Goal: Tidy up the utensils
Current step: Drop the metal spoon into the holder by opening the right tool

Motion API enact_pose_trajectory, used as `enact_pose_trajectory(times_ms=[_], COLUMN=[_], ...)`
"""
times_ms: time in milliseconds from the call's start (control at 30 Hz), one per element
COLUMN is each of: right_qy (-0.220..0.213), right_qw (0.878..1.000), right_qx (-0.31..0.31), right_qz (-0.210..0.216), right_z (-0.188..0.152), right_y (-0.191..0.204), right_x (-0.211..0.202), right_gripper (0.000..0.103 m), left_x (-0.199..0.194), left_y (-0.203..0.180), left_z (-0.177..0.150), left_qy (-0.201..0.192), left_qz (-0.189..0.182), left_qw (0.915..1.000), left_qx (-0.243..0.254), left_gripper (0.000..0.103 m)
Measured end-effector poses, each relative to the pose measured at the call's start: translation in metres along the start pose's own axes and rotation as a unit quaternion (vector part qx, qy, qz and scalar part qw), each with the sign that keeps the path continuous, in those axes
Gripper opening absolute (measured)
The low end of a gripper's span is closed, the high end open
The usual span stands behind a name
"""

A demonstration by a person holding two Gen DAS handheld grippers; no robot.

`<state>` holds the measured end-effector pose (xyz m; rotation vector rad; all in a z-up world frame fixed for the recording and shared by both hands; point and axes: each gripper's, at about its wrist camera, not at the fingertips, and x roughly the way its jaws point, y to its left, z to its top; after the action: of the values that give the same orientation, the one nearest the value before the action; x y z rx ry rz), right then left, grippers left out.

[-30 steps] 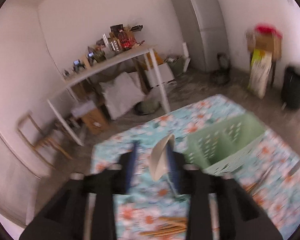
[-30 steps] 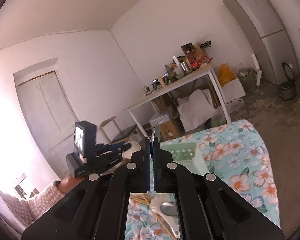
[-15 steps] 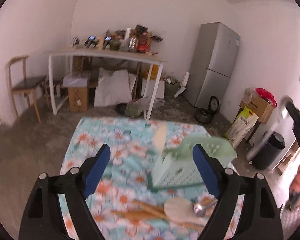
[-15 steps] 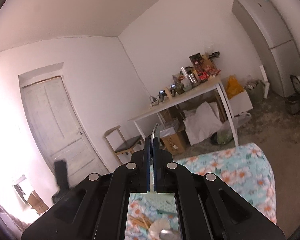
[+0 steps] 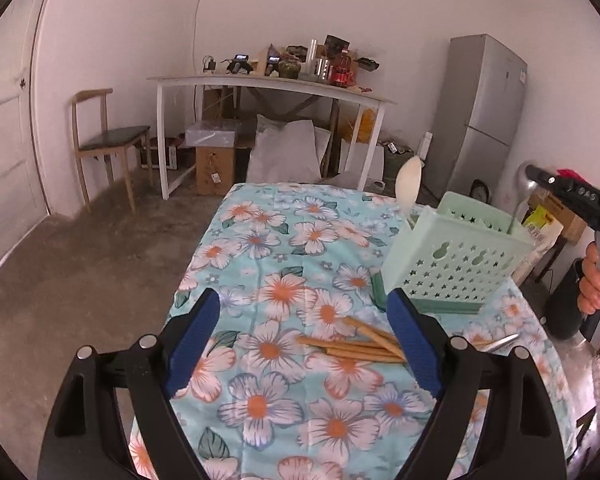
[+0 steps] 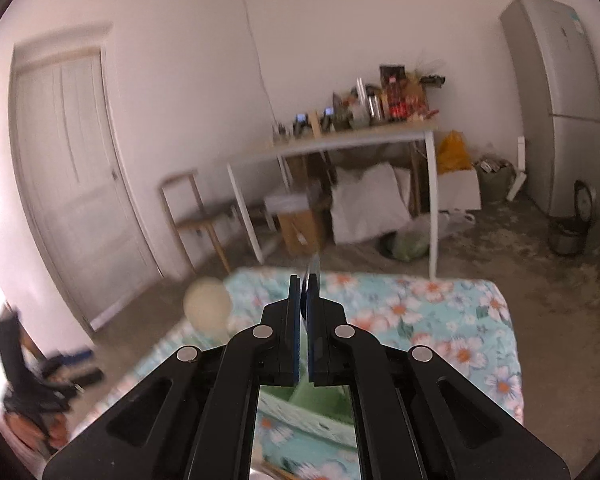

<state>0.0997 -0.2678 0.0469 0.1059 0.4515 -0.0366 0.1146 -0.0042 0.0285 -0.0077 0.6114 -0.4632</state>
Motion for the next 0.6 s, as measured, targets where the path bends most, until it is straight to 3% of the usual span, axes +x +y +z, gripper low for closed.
enact_pose_trajectory(times_ms=[100, 167, 267, 467, 600], right_qy=[0.004, -0.004, -0.019, -0.029, 0.01], right_qw=[1.0, 1.0, 0.999, 0.997, 0.994], right_qx=[-0.005, -0.003, 0.006, 0.063, 0.105], right_qz=[-0.009, -0.019, -0.031, -0.031, -0.031], right_z=[-0.007, -0.006, -0.006, -0.027, -0.066], right_y=[0.007, 0.01, 0.009, 0.007, 0.009], right_x=[-0.008, -0.016, -0.035, -0.073, -0.076], right_gripper=[0.013, 0.035, 0.046, 0.053, 0.054], left_x=[0.002, 0.003, 0.004, 0.009, 0.014], left_y=[-0.001, -0.002, -0.003, -0.001, -0.004], left_z=[-0.004, -0.007, -0.01, -0.011, -0.013], left_qy=[0.002, -0.001, -0.003, 0.018, 0.04], left_qz=[-0.004, -0.004, -0.016, -0.059, -0.097], left_qw=[1.0, 1.0, 0.9999, 0.998, 0.9941], left_qx=[0.003, 0.005, 0.004, -0.016, -0.029], left_gripper=[0.083, 0.084, 0.086, 0.095, 0.097])
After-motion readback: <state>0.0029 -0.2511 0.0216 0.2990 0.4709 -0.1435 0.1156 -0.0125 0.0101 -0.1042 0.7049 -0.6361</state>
